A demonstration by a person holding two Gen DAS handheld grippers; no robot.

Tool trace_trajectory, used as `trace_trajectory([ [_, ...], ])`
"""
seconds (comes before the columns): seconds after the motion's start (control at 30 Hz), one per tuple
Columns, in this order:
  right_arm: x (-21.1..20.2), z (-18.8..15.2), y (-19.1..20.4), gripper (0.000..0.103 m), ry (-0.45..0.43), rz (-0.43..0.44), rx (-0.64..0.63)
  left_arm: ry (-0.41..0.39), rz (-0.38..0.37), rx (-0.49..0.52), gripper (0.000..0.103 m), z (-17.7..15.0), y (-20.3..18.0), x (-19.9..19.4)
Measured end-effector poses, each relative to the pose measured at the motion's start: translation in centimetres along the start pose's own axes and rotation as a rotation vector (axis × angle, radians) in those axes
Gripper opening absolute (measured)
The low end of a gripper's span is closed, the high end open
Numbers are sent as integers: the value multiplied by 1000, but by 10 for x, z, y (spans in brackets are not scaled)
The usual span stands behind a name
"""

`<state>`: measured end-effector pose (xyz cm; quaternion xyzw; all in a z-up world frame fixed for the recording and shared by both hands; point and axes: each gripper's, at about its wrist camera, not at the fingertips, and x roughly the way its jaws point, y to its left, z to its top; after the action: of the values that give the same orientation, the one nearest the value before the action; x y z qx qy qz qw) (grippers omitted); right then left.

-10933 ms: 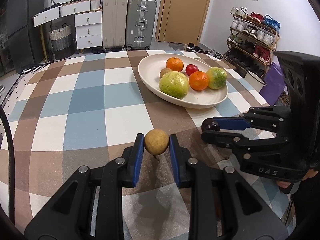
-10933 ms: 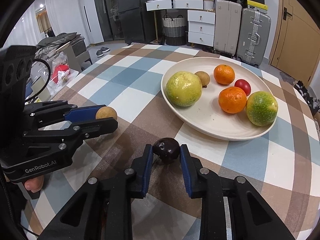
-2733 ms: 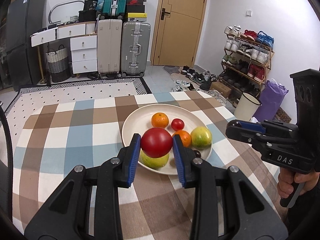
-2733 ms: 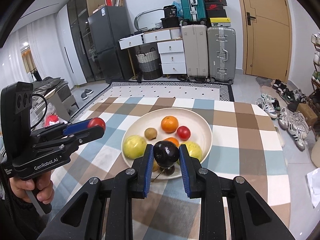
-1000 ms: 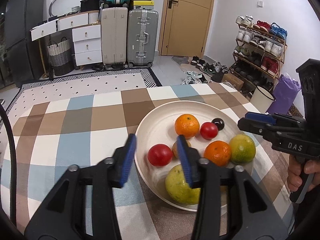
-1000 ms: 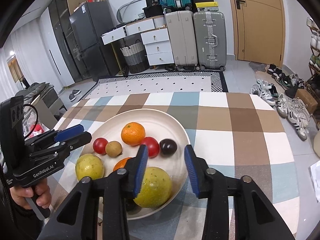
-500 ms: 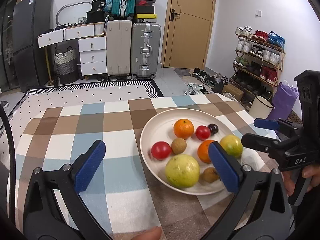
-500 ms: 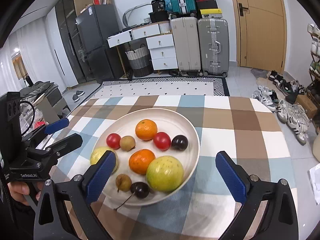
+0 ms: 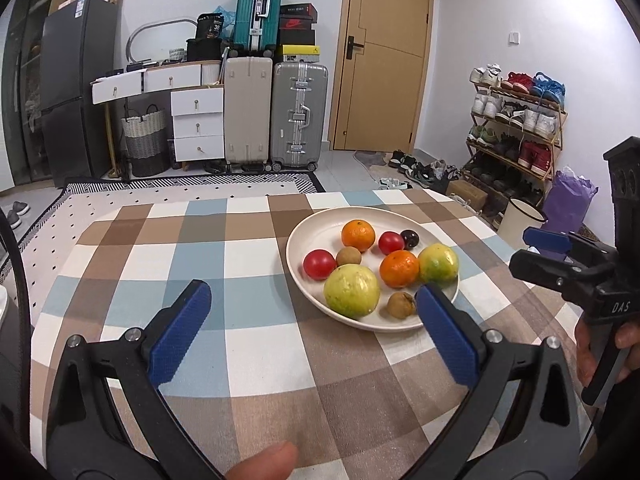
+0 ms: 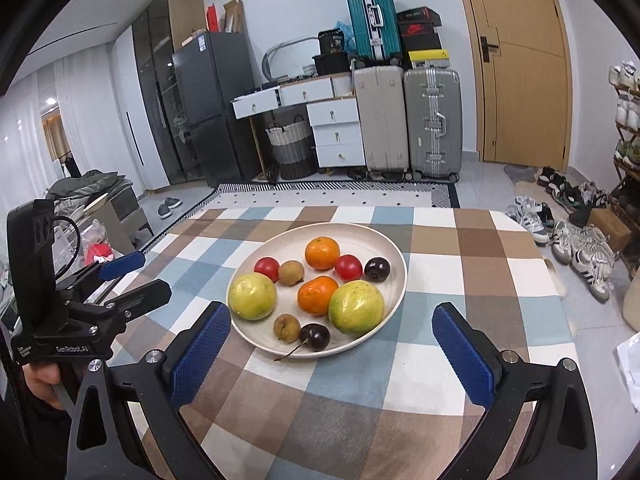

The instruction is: Organize fruits

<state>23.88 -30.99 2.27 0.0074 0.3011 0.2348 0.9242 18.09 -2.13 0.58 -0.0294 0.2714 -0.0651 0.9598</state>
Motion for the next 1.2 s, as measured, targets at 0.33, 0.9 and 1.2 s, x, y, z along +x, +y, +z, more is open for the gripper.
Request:
trace_trajectory([
  [0.33, -6, -13, 2, 103, -90, -12, -10, -59, 20, 4, 103, -8, 1, 5],
  [0.9, 2, -22, 8, 103, -122, -82, -67, -67, 18, -4, 103, -9, 4, 13],
  [1.2, 4, -25, 10, 103, -124, -93, -81, -71, 24, -6, 103, -9, 6, 12],
])
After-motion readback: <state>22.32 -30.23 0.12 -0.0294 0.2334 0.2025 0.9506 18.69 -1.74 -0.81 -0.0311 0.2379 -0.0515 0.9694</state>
